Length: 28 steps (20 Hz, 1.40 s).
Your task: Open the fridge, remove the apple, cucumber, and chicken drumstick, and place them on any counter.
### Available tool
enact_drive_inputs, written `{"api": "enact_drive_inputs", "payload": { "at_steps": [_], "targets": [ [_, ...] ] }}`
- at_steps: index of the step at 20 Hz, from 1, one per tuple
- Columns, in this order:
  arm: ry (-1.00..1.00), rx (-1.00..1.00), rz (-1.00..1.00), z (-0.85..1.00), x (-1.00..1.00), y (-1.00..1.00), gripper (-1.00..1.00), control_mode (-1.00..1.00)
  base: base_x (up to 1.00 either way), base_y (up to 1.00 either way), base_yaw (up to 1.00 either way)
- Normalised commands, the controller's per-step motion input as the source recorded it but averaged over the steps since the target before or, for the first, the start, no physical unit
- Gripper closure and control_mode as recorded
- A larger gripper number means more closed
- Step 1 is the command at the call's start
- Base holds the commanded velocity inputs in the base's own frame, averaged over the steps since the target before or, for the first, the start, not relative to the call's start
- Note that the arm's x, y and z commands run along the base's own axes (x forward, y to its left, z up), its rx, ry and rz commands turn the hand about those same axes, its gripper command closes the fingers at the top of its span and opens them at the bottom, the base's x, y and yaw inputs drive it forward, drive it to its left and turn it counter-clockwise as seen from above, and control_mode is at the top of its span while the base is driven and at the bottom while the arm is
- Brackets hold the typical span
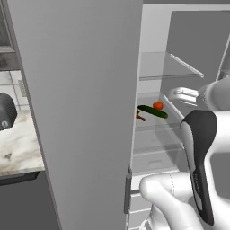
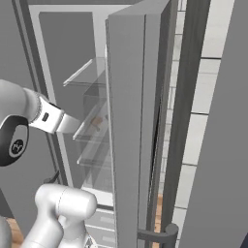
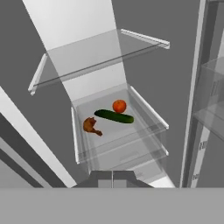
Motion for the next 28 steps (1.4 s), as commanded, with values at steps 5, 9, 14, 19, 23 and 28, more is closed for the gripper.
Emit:
{"api": "enact_drive_inputs", "payload": {
  "at_steps": [5,9,14,19,23,28],
  "targets": [
    [0.00,0.00,0.16,0.00,0.00,0.00,1.00,-1.00,0.00,0.00,0.00],
    [0.00,0.00,0.25,0.00,0.00,0.00,1.00,-1.00,0.00,0.00,0.00],
    [0.05,0.00,0.04,0.00,0.00,0.02,1.00,-1.00,0.00,0.00,0.00],
    [0.12,0.00,-0.18,-0.06,0.08,0.15,-1.00,-1.00,0.00,0.00,0.00],
    [0.11,0.00,-0.12,-0.09,0.03,0.00,-1.00,-1.00,0.00,0.00,0.00],
    [0.04,0.00,-0.01,-0.13,0.00,-0.15,-1.00,-1.00,0.00,0.00,0.00]
  ]
}}
